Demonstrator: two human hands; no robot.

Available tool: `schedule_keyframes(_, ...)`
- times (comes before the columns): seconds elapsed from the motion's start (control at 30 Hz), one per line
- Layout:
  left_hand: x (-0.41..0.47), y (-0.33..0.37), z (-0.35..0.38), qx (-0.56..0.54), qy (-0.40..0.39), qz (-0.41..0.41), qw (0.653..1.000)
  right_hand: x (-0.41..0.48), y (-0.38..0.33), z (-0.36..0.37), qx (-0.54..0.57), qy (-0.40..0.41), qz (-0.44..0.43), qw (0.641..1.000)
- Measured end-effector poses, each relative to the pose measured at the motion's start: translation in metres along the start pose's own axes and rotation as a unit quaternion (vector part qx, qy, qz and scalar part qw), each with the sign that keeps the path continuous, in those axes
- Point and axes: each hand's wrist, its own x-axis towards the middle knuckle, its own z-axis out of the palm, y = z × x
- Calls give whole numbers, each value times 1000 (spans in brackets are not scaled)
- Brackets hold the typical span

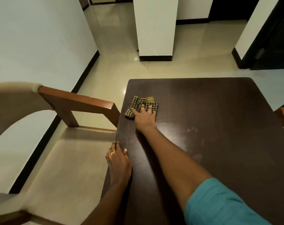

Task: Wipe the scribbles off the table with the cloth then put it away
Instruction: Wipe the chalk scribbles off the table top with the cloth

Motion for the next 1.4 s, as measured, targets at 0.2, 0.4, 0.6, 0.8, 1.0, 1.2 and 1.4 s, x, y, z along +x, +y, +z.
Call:
schedule_keyframes(0.2,-6,-3,4,7,13,0,1000,-24,-15,22,-39,-2,-137,990)
schedule_keyframes(0.4,-23,18,19,51,-1,66,997,-52,48,19,-8,29,-85,996)
schedule_keyframes(0.6,-55,52,31,24,-7,61,998,-105,179,-11,15,79,87,993)
schedule_keyframes(0.8,-101,89,48,13,-11,70,997,-178,310,-35,55,102,287,951)
schedule_keyframes(1.0,-127,108,58,20,-6,93,995,-211,349,-38,13,89,333,939)
schedule_keyframes(1.2,-121,79,40,19,-3,86,996,-205,318,-23,40,99,409,906)
schedule_keyframes(1.4,-106,13,9,44,1,64,997,-170,238,-3,39,89,386,917)
